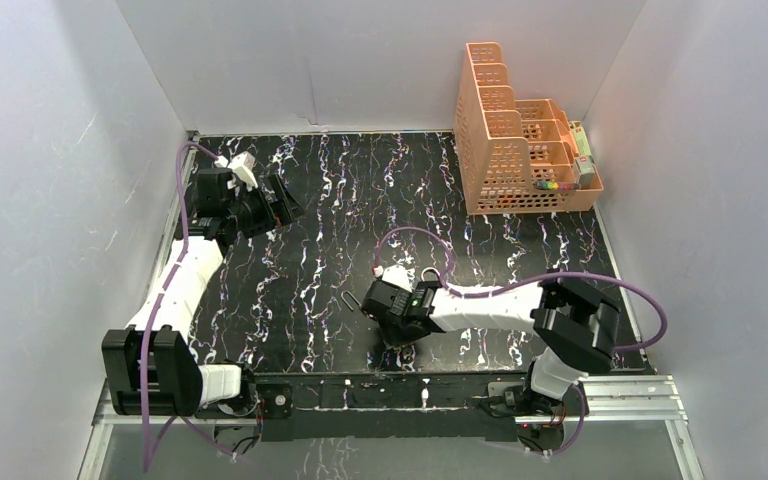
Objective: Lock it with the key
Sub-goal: Pick up the lock from the center of the board, then lock the lock.
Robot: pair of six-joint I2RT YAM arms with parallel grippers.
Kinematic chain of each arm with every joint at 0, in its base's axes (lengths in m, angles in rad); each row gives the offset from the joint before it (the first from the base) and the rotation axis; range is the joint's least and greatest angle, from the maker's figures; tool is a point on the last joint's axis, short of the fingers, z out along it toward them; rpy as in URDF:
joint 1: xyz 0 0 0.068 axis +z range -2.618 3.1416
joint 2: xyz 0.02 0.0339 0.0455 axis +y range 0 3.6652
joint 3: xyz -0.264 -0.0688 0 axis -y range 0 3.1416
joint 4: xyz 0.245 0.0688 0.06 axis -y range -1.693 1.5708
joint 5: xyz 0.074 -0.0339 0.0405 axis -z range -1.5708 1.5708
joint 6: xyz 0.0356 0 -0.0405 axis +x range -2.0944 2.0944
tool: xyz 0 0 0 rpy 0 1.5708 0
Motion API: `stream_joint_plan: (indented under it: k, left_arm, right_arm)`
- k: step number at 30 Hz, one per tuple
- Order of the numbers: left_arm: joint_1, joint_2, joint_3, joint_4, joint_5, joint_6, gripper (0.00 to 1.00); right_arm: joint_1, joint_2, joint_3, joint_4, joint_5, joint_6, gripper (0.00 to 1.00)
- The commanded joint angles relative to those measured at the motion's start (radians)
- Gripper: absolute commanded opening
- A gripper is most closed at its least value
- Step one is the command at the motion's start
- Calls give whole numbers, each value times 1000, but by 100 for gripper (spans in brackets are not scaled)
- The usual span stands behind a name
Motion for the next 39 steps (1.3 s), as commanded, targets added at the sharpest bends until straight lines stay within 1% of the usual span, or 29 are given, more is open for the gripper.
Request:
stream_joint_plan:
  k: [1,5,7,8,10,11,12,14,16,18,20,24,27,29,34,39]
  left_arm:
    - [0,-6,-7,2,63,-10,98]
    - [-1,2,-11,44,173,-17,98]
    - [-1,23,-14,80,234,-50,98]
    - [0,40,-15,95,277,-75,98]
    - [1,97,-8,132,378,-125,98]
    - [2,131,7,136,436,-147,98]
    - [2,167,32,108,489,-159,99]
    - [1,241,95,52,587,-172,98]
    - [2,274,129,34,634,-198,98]
    - [-1,265,132,64,652,-229,98]
    - [-2,245,132,88,671,-257,98]
    - [-35,229,144,104,707,-293,98]
    - [-83,229,145,106,677,-285,96]
    - [-118,249,151,95,668,-270,91]
    - [-185,282,164,66,647,-239,70]
    - [-202,298,182,19,617,-187,61]
  right_arm:
    - [7,-137,-5,55,1,-129,0]
    - [4,-260,64,69,127,-326,0]
    - [-18,-289,90,133,144,-441,0]
    - [-40,-296,100,163,124,-494,0]
    - [-98,-308,101,234,43,-595,0]
    - [-133,-321,89,280,-24,-657,0]
    - [-174,-337,70,330,-94,-702,0]
    - [-255,-357,65,380,-244,-774,0]
    - [-320,-357,82,392,-358,-837,0]
    - [-373,-336,112,400,-449,-883,1]
    - [-398,-300,150,392,-506,-920,1]
    - [-417,-205,233,349,-642,-971,0]
    - [-417,-139,289,325,-686,-991,2]
    - [-418,-120,319,332,-689,-997,3]
    - [-418,-101,369,336,-671,-1012,3]
    - [-418,-89,398,332,-639,-1030,3]
